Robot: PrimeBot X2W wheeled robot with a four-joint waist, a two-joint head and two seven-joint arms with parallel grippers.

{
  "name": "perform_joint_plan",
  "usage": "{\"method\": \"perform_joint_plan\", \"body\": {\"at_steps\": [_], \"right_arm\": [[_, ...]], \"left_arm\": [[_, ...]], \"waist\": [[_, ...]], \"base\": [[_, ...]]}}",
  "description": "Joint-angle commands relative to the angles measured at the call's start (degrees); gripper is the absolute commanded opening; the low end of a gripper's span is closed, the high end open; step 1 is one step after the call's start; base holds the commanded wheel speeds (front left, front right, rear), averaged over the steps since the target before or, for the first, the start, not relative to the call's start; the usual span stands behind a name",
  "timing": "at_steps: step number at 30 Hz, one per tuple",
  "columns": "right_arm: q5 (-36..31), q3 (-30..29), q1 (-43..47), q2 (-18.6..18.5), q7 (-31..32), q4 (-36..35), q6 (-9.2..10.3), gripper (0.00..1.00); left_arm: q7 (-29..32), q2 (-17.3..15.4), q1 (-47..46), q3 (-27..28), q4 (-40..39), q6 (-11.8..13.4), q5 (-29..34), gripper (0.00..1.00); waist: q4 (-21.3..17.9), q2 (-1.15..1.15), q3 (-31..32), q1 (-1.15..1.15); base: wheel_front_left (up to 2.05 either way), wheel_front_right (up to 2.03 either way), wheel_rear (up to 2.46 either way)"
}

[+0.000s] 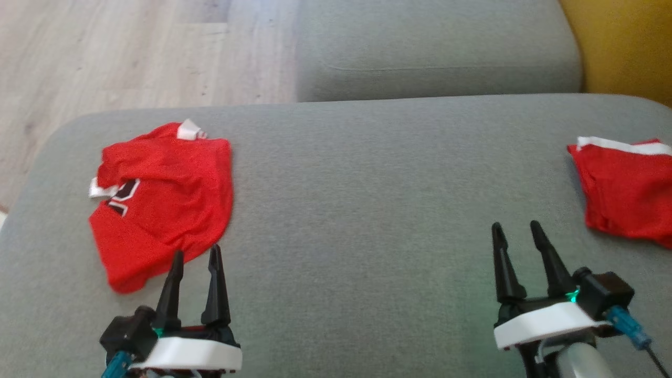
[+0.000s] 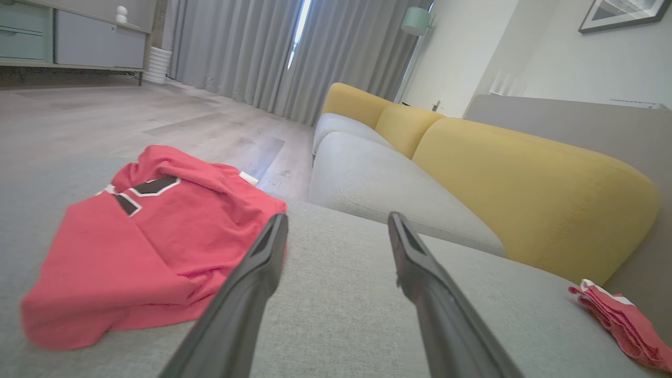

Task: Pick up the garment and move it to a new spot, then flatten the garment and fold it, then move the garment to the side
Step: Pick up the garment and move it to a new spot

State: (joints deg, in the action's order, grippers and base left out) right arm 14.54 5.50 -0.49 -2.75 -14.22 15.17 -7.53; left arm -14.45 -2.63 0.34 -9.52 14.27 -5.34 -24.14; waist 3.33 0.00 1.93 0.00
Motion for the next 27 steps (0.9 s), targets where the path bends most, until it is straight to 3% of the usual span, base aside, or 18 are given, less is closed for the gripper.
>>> {"method": "perform_joint_plan", "body": {"at_steps": [1, 19, 27], "right_arm": [[-0.08, 1.92, -0.8, -0.13, -0.77, -1.98, 0.04, 1.0], [3.14, 10.6, 1.69, -0.13, -0.78, -0.82, 0.04, 1.0], [4.34, 12.69, 1.79, -0.13, -0.78, -0.26, 0.04, 1.0]], "left_arm": [[-0.55, -0.25, -1.44, 2.07, -1.7, 0.35, 0.64, 1.0], [-0.55, -0.25, 0.41, 5.26, -1.14, -0.19, 3.33, 1.0], [-0.55, -0.25, 1.09, 6.87, -1.59, -0.75, 4.18, 1.0]], "waist": [[1.51, 0.0, 0.26, 0.0], [15.77, 0.0, 3.33, 0.0], [18.24, 0.0, 3.69, 0.0]], "base": [[0.0, 0.0, 0.0], [0.0, 0.0, 0.0], [0.0, 0.0, 0.0]]}}
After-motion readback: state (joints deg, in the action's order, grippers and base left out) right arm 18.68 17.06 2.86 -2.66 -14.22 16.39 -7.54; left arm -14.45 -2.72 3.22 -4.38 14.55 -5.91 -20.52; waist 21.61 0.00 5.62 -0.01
